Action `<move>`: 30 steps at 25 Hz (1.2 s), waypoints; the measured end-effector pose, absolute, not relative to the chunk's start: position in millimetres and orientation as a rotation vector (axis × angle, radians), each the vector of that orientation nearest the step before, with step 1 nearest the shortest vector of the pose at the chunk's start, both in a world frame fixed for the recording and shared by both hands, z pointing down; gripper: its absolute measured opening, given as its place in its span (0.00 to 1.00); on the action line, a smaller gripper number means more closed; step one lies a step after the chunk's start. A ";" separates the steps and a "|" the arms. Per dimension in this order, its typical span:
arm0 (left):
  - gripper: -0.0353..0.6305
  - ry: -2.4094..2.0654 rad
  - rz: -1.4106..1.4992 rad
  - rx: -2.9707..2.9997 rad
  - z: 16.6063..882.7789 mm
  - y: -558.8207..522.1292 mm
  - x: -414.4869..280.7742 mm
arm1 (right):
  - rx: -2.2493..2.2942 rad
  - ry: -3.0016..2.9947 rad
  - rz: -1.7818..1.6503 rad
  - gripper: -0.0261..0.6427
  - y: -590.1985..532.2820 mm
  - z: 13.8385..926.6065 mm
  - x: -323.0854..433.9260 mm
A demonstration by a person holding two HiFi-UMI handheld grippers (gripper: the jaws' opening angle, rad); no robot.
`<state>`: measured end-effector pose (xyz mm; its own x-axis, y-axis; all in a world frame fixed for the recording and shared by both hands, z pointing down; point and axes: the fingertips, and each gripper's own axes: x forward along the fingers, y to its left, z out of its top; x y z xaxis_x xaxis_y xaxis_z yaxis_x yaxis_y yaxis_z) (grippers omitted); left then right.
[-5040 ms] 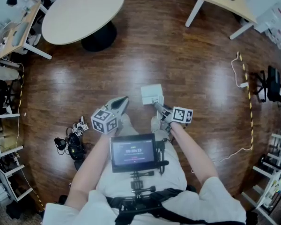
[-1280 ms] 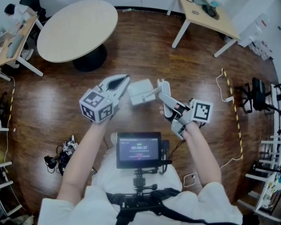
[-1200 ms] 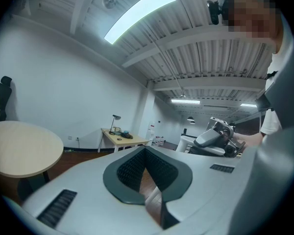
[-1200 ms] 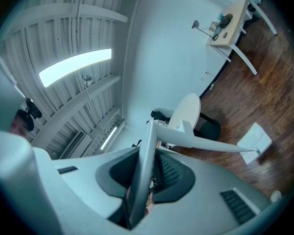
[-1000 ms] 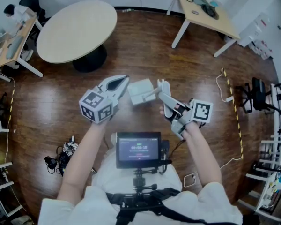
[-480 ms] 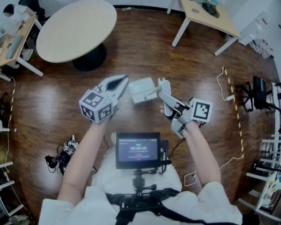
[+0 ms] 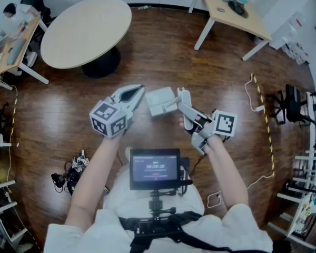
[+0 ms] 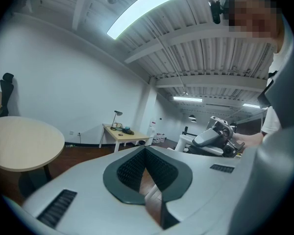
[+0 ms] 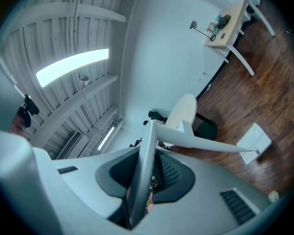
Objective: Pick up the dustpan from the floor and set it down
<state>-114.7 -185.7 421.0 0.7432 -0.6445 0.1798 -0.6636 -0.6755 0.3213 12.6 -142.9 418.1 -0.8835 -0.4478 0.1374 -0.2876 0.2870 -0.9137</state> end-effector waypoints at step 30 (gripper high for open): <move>0.04 -0.980 0.176 2.544 463.0 -188.0 -89.9 | -0.785 2.422 -1.624 0.17 -162.0 471.8 7.7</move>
<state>-89.9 -188.0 463.0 0.7453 -0.6147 0.2581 -0.6661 -0.6705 0.3267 7.7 -162.0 471.8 -0.8579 -0.4810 0.1809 -0.3500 0.2892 -0.8910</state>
